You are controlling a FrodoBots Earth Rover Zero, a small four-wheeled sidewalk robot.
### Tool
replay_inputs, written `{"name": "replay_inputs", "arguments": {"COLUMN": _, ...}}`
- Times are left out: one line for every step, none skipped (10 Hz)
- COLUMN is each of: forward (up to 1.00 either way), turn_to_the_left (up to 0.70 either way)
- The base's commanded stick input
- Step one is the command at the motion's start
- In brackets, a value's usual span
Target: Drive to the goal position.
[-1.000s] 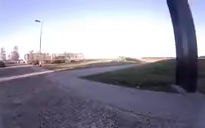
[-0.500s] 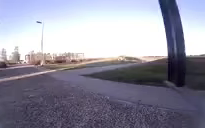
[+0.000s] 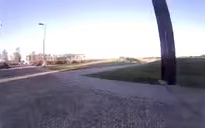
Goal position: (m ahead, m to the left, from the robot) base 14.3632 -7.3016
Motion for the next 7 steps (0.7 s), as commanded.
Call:
{"name": "replay_inputs", "arguments": {"forward": 0.00, "turn_to_the_left": 0.00}}
{"name": "replay_inputs", "arguments": {"forward": 0.00, "turn_to_the_left": 0.00}}
{"name": "replay_inputs", "arguments": {"forward": 0.00, "turn_to_the_left": -0.02}}
{"name": "replay_inputs", "arguments": {"forward": 0.00, "turn_to_the_left": -0.04}}
{"name": "replay_inputs", "arguments": {"forward": 0.00, "turn_to_the_left": -0.08}}
{"name": "replay_inputs", "arguments": {"forward": 0.00, "turn_to_the_left": -0.12}}
{"name": "replay_inputs", "arguments": {"forward": 0.00, "turn_to_the_left": -0.70}}
